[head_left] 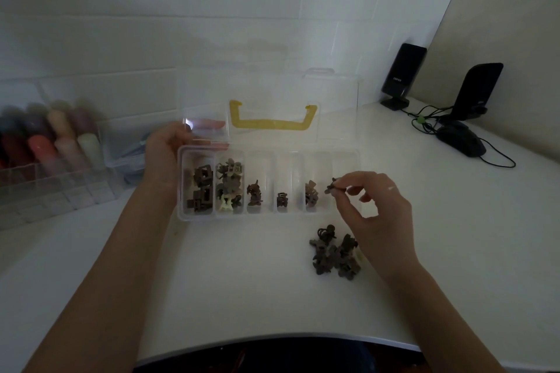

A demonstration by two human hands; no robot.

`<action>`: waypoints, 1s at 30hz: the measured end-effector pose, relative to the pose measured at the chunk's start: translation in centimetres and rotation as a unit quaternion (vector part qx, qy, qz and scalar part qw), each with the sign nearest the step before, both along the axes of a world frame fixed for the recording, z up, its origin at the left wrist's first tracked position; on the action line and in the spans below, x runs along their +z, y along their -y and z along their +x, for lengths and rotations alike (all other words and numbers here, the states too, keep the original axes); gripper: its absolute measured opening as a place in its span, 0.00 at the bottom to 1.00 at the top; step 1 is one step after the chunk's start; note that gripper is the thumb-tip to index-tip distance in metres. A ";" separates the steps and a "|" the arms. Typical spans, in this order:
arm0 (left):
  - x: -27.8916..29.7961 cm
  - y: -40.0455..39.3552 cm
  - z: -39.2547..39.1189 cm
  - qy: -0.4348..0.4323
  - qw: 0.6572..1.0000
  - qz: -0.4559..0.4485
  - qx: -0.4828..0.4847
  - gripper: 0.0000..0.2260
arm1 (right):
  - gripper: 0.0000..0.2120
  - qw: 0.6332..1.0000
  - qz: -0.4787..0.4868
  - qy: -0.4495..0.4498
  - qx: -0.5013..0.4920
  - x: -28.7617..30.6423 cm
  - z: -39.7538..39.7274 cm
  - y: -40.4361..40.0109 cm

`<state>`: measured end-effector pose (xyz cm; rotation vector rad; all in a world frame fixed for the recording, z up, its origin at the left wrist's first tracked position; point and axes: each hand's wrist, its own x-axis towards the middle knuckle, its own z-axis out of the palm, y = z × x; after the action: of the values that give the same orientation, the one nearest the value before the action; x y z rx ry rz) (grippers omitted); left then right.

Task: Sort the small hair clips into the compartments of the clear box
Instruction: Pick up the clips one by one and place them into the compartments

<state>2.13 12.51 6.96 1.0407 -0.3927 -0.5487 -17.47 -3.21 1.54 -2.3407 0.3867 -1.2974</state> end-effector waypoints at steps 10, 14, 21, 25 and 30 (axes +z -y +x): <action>-0.9 -0.3 1.4 -0.002 0.998 -0.043 -0.034 0.14 | 0.01 0.998 0.007 0.054 -0.043 0.3 -0.1 0.0; -1.6 -0.6 2.9 -0.018 0.998 -0.043 -0.047 0.32 | 0.04 0.998 0.021 0.049 -0.040 0.3 -0.2 0.1; -2.0 -0.9 4.1 -0.040 0.997 -0.036 -0.048 0.36 | 0.08 1.000 0.002 0.017 -0.026 0.3 -0.1 -0.1; -2.0 -0.8 3.9 -0.024 0.998 -0.034 -0.056 0.38 | 0.08 1.000 0.008 0.010 -0.026 0.3 -0.1 -0.1; -2.0 -0.8 4.0 -0.030 0.997 -0.042 -0.051 0.40 | 0.10 1.000 0.005 0.003 -0.027 0.4 -0.1 -0.1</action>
<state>6.16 13.28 4.95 0.9256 -0.4144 -0.6471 -17.59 -3.08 1.91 -2.3334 0.4560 -1.3228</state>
